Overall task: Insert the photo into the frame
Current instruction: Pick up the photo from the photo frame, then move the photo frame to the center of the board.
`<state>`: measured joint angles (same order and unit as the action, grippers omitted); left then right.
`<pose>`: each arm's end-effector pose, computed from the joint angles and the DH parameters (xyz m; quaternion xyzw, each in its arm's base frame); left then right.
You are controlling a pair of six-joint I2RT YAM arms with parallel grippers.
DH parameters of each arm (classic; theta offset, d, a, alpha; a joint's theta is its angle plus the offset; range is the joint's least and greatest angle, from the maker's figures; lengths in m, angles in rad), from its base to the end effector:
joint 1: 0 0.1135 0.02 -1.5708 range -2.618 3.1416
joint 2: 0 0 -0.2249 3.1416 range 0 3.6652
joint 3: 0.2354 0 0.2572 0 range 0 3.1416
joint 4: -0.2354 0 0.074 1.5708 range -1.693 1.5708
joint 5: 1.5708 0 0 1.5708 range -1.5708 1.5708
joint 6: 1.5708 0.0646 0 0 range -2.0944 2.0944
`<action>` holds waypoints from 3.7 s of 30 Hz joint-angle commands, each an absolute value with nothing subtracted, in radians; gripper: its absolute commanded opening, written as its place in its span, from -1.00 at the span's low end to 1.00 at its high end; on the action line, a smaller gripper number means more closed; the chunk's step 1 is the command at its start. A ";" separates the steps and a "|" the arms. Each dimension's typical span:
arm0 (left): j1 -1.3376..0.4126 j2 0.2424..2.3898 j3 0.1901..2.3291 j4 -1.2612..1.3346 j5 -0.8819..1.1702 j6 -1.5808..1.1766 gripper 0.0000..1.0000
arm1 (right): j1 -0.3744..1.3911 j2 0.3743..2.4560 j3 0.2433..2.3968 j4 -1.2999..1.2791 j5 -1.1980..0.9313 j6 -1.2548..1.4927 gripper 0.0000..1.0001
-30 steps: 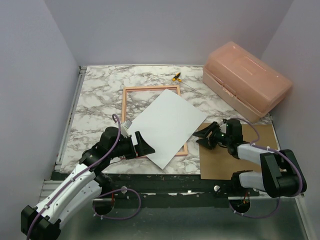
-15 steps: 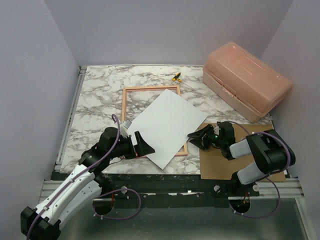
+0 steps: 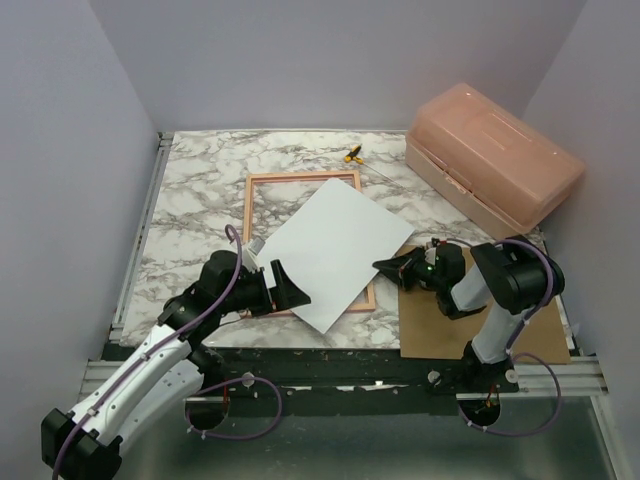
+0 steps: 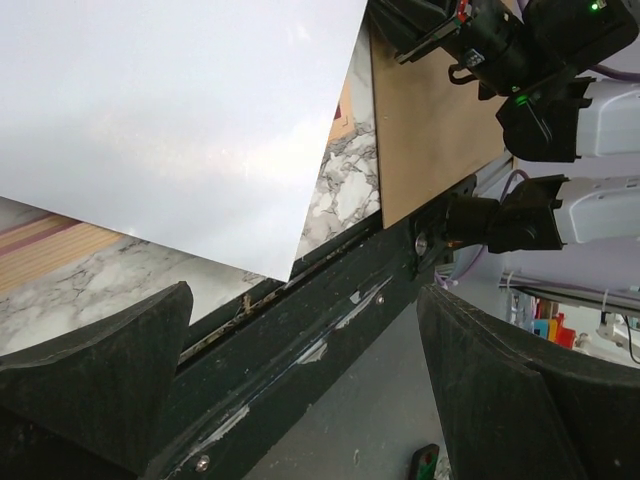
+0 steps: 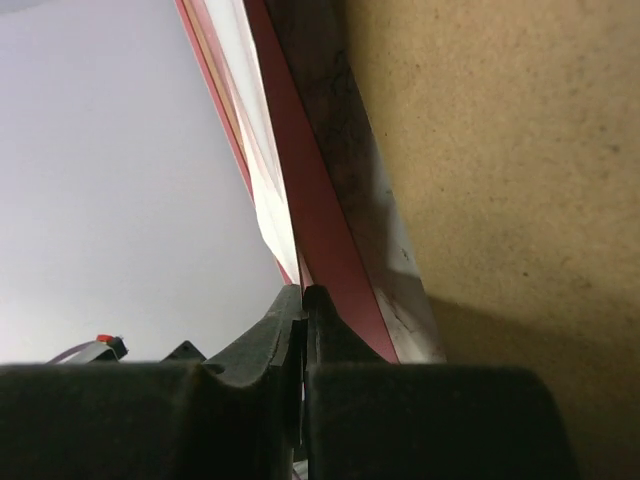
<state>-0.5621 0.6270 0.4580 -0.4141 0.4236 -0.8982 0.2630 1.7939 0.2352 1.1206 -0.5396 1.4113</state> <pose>0.1597 -0.1320 0.1893 -0.0457 0.8654 -0.4470 0.2218 0.2327 0.0970 0.0286 0.3217 0.7606 0.5347 0.1792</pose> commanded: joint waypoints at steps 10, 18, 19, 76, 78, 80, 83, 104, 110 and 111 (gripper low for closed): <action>-0.555 0.636 0.543 -0.495 0.365 -0.847 0.94 | 0.271 1.445 0.374 0.574 -0.517 1.216 -0.99; -0.562 0.749 0.615 -0.565 0.270 -0.779 0.86 | 0.270 1.104 0.687 -0.107 -0.328 0.956 -0.99; -0.568 0.776 0.626 -0.570 0.259 -0.774 0.84 | 0.270 1.079 0.734 -0.175 -0.305 0.931 -0.99; -0.930 1.604 1.007 -0.492 -0.099 -0.708 0.21 | 0.269 0.903 1.300 -0.770 0.029 0.721 -0.99; -0.931 1.613 1.007 -0.473 -0.060 -0.705 0.16 | 0.270 0.902 1.298 -0.770 0.031 0.722 -0.99; -0.935 1.627 0.990 -0.429 -0.002 -0.711 0.06 | 0.270 0.902 1.302 -0.769 0.028 0.723 -0.99; -0.950 1.655 0.977 -0.392 0.063 -0.722 -0.06 | 0.270 0.903 1.317 -0.777 0.031 0.723 -0.99; -1.063 1.579 0.888 -0.304 0.178 -0.816 -0.38 | 0.270 0.908 1.382 -0.772 -0.030 0.710 -0.99; -1.069 1.530 0.830 -0.234 0.231 -0.837 -0.38 | 0.270 0.917 1.387 -0.763 -0.067 0.693 -0.99; -1.069 1.516 0.822 -0.219 0.241 -0.840 -0.34 | 0.270 0.919 1.385 -0.760 -0.077 0.692 -0.99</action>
<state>-1.0565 1.5776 0.8639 -0.2909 0.1654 -0.8089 0.2691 0.9154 1.3586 -0.7727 -0.0216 0.7189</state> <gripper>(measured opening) 0.312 0.029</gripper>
